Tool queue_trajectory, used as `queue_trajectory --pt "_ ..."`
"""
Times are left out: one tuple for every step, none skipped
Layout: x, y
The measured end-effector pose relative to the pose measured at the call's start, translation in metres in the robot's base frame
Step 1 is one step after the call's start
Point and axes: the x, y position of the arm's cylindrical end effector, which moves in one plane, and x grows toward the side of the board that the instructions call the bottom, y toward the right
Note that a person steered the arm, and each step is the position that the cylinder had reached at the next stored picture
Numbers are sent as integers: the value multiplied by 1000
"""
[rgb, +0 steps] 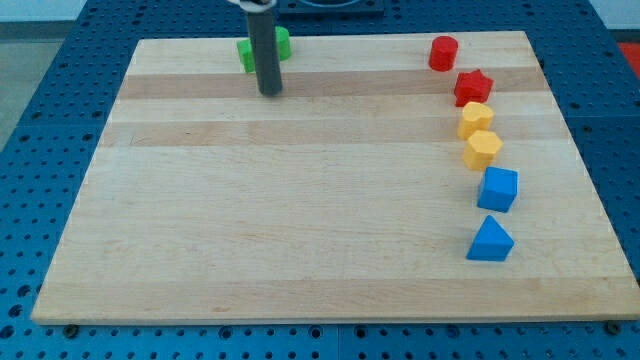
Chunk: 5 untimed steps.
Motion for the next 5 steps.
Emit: queue_trajectory --pt "-27 -50" --pt "-34 -97" --pt "-89 -88" --pt "-90 -66" --pt "-88 -25"
